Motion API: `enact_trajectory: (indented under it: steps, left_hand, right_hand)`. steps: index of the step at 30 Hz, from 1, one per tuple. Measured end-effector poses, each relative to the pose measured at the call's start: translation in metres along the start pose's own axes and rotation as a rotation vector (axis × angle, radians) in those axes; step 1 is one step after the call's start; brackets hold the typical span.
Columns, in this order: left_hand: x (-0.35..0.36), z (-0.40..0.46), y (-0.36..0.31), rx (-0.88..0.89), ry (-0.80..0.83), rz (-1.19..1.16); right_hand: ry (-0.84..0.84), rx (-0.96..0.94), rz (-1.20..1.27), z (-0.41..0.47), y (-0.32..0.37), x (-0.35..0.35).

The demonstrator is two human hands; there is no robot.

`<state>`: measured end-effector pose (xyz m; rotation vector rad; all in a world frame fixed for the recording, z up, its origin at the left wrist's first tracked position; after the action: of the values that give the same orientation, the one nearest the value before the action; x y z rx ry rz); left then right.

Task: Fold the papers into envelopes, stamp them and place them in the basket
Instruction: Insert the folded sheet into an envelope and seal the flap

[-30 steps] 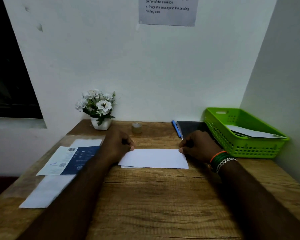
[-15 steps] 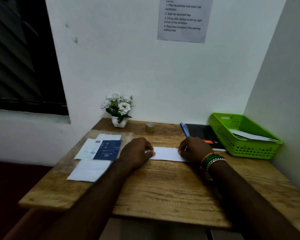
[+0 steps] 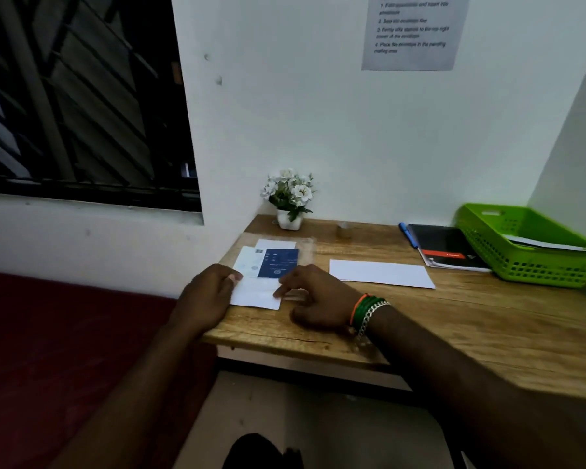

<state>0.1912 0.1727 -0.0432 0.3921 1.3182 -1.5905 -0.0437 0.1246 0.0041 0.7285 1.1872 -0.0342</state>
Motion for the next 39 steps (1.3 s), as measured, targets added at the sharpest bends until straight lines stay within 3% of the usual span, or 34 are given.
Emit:
enact_trajectory:
  steps: [4,16,21,24,26,31,33,36,39]
  left_hand:
    - [-0.002,-0.001,-0.001,-0.050,0.021,-0.040]
    - [-0.013,-0.007,-0.012,-0.149,-0.010,-0.103]
    - [-0.017,-0.010,-0.019,-0.182,0.056,-0.011]
    - [-0.020,-0.015,-0.023,-0.232,0.050,-0.099]
    - [-0.023,-0.019,-0.022,-0.262,-0.049,-0.263]
    - [-0.035,-0.045,-0.038,-0.146,-0.305,-0.737]
    - [-0.043,-0.060,-0.064,0.029,-0.406,-0.724]
    - [-0.051,-0.072,-0.116,0.240,-0.380,-0.620]
    - [-0.053,-0.074,-0.159,0.296,-0.412,-0.354]
  right_hand:
    - [-0.047,0.018,0.066,0.012,0.004,0.005]
    - [-0.039,0.040,-0.035,0.005,0.008,0.018]
    - [-0.019,-0.095,-0.231,-0.021,0.030,0.023]
    - [-0.048,-0.156,-0.281,-0.031,0.039,0.034]
    - [-0.117,-0.190,-0.278,-0.035,0.048,0.036]
    - [-0.450,-0.144,0.144,-0.045,0.078,0.002]
    - [-0.610,-0.115,0.429,-0.045,0.088,-0.024]
    - [-0.722,-0.127,0.797,-0.050,0.104,-0.060]
    - [-0.787,-0.171,0.907,-0.065,0.111,-0.091]
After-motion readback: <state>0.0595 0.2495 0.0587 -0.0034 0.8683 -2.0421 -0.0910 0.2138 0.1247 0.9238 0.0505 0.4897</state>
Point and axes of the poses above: each hand's wrist, its own z-axis towards the middle knuckle, its own x-axis out of the palm, y = z × x, the point moved 4 cm from there along z, towards the middle knuckle, and after that the axes turned 6 degrees about z, right-handed, at the moved point
